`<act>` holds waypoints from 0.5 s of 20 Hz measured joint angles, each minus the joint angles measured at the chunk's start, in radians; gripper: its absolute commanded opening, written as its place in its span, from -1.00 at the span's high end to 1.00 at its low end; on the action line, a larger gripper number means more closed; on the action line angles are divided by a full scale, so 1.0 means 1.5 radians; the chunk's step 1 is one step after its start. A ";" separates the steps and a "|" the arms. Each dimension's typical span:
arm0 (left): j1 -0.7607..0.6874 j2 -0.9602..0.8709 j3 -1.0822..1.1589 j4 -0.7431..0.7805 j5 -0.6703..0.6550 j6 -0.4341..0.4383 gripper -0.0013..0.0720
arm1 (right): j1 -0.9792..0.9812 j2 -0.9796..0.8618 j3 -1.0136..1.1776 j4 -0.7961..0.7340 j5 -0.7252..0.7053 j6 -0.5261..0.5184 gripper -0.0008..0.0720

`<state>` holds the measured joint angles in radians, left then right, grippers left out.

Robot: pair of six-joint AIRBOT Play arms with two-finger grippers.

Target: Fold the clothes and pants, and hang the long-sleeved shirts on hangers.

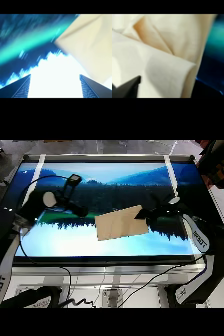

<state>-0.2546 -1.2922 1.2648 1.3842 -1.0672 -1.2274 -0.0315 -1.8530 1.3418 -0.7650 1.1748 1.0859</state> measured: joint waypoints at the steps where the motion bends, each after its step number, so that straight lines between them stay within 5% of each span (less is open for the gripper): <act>1: 0.018 0.002 0.000 0.016 -0.023 0.000 -0.70 | 0.011 -0.001 0.000 -0.013 -0.009 0.000 0.94; 10: 0.109 0.007 0.000 0.144 -0.085 0.000 -0.64 | -0.016 0.099 0.001 -0.033 -0.104 0.082 0.94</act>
<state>-0.0914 -1.2819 1.2648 1.6009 -1.1946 -1.2274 -0.0555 -1.7039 1.3437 -0.8143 1.0183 1.2087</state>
